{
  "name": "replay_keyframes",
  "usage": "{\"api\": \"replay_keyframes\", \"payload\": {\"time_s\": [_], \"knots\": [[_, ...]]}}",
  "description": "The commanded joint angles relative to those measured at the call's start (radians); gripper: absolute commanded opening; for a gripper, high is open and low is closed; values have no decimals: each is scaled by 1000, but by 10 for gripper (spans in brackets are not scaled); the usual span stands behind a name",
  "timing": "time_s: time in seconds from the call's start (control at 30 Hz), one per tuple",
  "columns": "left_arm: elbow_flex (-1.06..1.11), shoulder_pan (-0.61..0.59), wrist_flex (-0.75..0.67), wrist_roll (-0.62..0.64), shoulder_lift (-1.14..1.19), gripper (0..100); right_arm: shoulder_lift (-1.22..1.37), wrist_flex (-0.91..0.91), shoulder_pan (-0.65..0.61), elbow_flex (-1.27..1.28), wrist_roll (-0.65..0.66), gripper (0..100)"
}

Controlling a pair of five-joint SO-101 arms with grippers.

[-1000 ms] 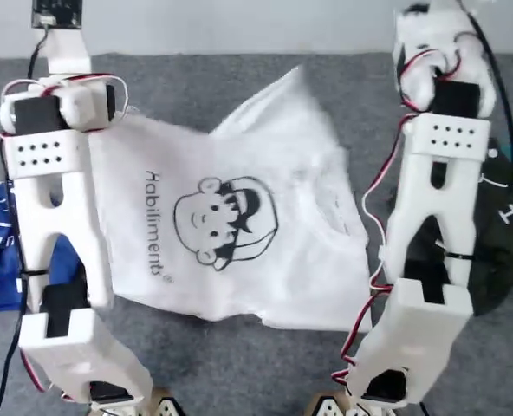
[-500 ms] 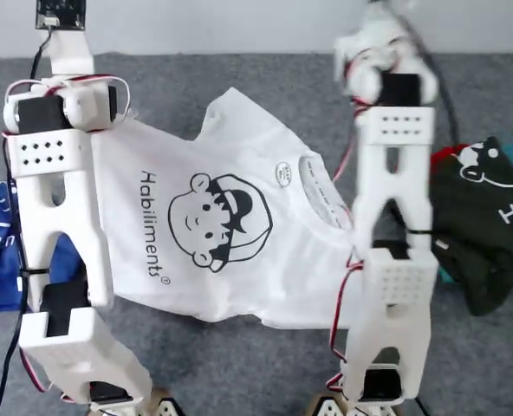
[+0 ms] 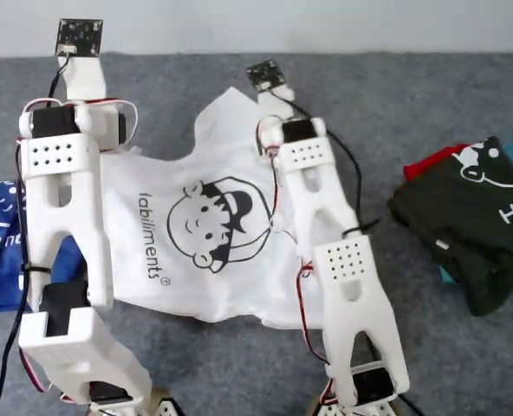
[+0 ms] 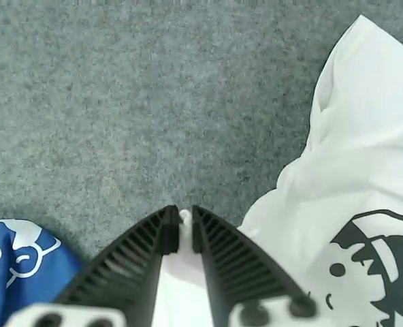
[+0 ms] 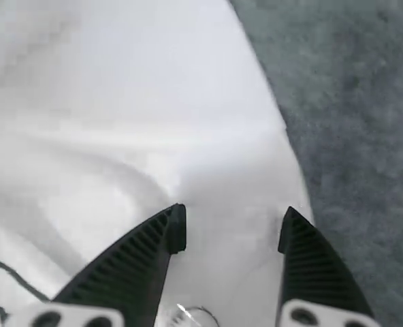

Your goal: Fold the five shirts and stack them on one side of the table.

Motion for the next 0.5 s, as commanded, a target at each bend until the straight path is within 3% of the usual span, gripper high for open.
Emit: {"api": "replay_keyframes", "payload": {"time_s": [0.0, 0.17, 0.47], "knots": [[-4, 5, 8, -3, -5, 12, 39, 10, 12, -98, 3, 231], [-4, 5, 8, -3, -5, 12, 73, 67, 62, -181, 9, 201], [-4, 3, -57, -3, -3, 46, -7, 355, 82, -391, 196, 186]]}}
